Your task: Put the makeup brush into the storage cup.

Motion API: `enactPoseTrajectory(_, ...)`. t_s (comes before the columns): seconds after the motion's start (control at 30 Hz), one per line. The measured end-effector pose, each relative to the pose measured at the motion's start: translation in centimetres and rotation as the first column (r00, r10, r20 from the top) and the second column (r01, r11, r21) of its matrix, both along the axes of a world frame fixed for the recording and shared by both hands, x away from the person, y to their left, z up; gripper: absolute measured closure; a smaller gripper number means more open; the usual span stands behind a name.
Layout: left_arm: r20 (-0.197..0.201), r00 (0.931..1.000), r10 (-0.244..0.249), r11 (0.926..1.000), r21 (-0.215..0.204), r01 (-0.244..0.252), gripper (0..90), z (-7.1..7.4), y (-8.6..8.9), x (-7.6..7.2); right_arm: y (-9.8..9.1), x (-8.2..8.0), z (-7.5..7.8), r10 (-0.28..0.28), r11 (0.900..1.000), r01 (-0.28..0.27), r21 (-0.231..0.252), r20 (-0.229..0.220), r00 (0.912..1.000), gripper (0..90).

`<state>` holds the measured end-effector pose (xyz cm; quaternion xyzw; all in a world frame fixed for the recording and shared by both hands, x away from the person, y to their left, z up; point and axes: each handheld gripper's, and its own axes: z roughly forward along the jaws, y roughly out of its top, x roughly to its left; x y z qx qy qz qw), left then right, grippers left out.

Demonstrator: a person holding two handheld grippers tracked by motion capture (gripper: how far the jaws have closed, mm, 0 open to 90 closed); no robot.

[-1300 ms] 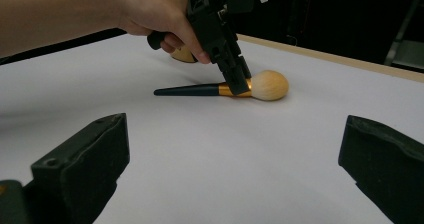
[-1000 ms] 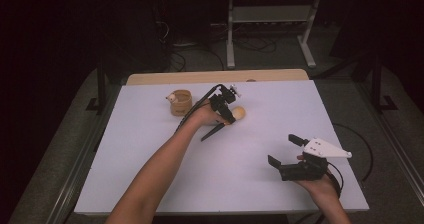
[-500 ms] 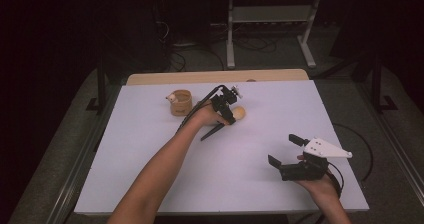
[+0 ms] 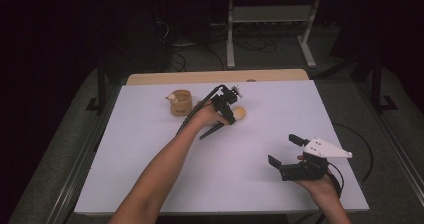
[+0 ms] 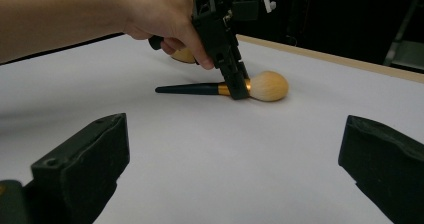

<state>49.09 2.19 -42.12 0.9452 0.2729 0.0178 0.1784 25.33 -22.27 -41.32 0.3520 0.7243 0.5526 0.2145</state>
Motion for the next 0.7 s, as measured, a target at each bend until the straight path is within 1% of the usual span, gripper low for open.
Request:
enactPoseTrajectory(0.13, -0.001, 0.9999, 0.011, 0.9999, -0.009, -0.011, 62.4, 0.0, 0.0, 0.0, 0.0, 0.0, 0.0, -0.001, 1.0, 0.001, 0.002, 0.0, 1.0, 0.0)
enactPoseTrajectory(0.2, -0.017, 0.9998, 0.014, 0.9995, -0.028, -0.014, 62.5, 0.1, 0.2, 0.1, 0.0, 0.0, 0.0, -0.003, 1.0, 0.003, 0.005, -0.002, 1.0, 0.0)
enactPoseTrajectory(0.23, -0.017, 0.9998, 0.014, 0.9995, -0.028, -0.014, 62.5, 0.1, 0.2, 0.1, 0.0, 0.0, 0.0, -0.003, 1.0, 0.003, 0.005, -0.002, 1.0, 0.0)
enactPoseTrajectory(0.3, -0.018, 0.9998, 0.011, 0.9991, -0.041, -0.012, 62.5, 0.3, 0.3, 0.2, -0.1, 0.0, 0.0, -0.004, 1.0, 0.004, 0.005, -0.003, 1.0, 0.0)
enactPoseTrajectory(0.37, -0.012, 0.9999, 0.011, 0.9986, -0.052, -0.012, 62.5, 0.5, 0.4, 0.2, -0.1, 0.0, 0.0, -0.004, 1.0, 0.004, 0.005, -0.002, 1.0, 0.0)
enactPoseTrajectory(0.43, -0.009, 0.9999, 0.006, 0.9987, -0.051, -0.006, 62.5, 0.8, 0.5, 0.2, -0.1, 0.0, 0.0, -0.005, 1.0, 0.005, 0.006, -0.001, 1.0, 0.0)
enactPoseTrajectory(0.47, -0.007, 0.9998, 0.017, 0.9976, -0.067, -0.018, 62.5, 0.8, 0.6, 0.1, -0.1, 0.0, 0.0, -0.005, 1.0, 0.005, 0.006, -0.001, 1.0, 0.0)
enactPoseTrajectory(0.53, -0.001, 1.0, 0.006, 0.9978, -0.066, -0.006, 62.5, 1.1, 0.8, 0.2, 0.0, 0.0, 0.0, -0.005, 1.0, 0.005, 0.006, -0.003, 1.0, 0.0)
enactPoseTrajectory(0.57, 0.0, 0.9999, 0.017, 0.9964, -0.083, -0.017, 62.5, 1.2, 0.8, 0.1, -0.1, 0.0, 0.0, -0.004, 1.0, 0.004, 0.006, -0.003, 1.0, 0.0)
enactPoseTrajectory(0.6, 0.006, 0.9998, 0.017, 0.9956, -0.093, -0.017, 62.5, 1.4, 0.9, 0.0, -0.1, 0.0, 0.0, -0.005, 1.0, 0.005, 0.006, -0.002, 1.0, 0.0)
enactPoseTrajectory(0.67, 0.016, 0.9997, 0.019, 0.9938, -0.11, -0.017, 62.5, 1.7, 1.0, -0.2, -0.1, 0.0, 0.0, -0.006, 1.0, 0.006, 0.005, 0.0, 1.0, 0.0)
enactPoseTrajectory(0.7, 0.021, 0.9997, 0.016, 0.9936, -0.112, -0.013, 62.5, 1.9, 1.1, -0.3, -0.1, 0.0, 0.0, -0.006, 1.0, 0.006, 0.005, -0.001, 1.0, 0.0)
